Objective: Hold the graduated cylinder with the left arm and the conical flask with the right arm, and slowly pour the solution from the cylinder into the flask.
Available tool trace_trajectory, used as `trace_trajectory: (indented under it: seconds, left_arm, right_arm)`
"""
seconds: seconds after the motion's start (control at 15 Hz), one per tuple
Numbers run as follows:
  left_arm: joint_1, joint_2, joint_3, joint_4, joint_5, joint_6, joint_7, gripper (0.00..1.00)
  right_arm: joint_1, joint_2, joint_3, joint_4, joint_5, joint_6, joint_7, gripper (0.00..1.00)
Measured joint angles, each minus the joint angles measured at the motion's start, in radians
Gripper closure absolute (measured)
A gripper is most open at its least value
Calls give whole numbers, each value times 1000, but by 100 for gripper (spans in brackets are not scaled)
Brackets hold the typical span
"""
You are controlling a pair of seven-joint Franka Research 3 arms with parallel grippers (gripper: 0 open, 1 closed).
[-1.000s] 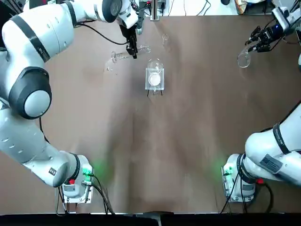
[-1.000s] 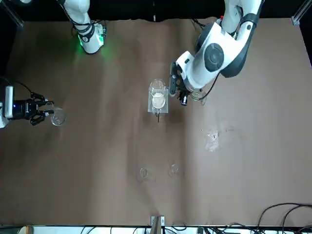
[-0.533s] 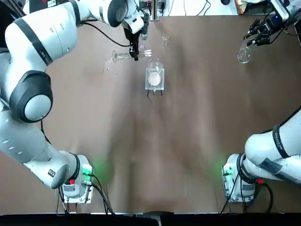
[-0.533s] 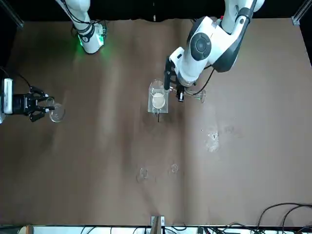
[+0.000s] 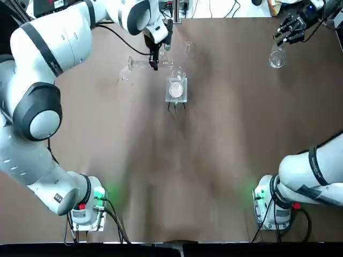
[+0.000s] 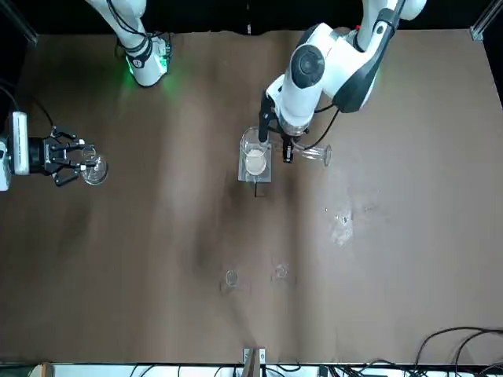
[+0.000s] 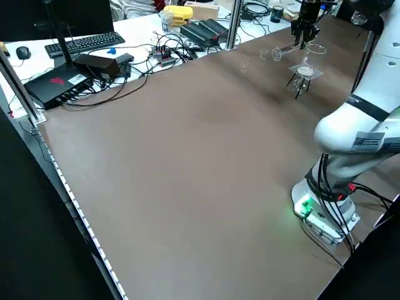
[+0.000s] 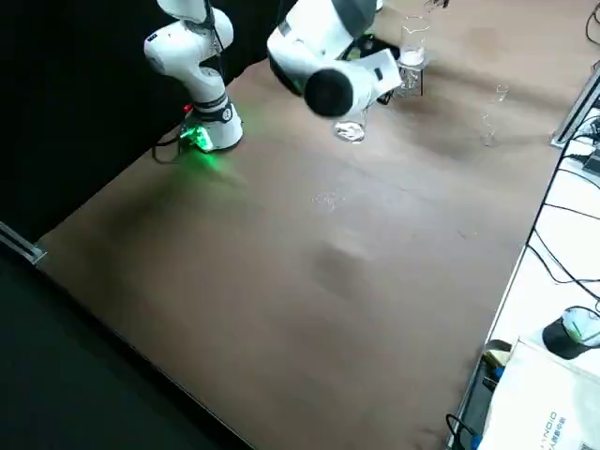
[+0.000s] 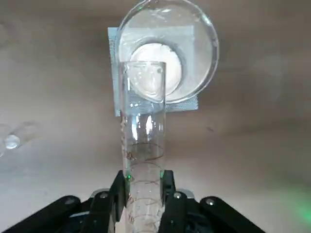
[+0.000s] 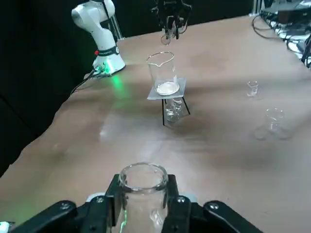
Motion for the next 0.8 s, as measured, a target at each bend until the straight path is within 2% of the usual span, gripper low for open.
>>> trace_trajectory:
  seconds: [0.33,0.8]
  left_arm:
    - [-29,16,0,20,57,0,-18,66]
    - [-53,17,0,22,120,-21,-34,66]
  right_arm:
    - [73,-61,1,0,-33,47,132,61]
    - [172,-105,4,0,-49,96,280,61]
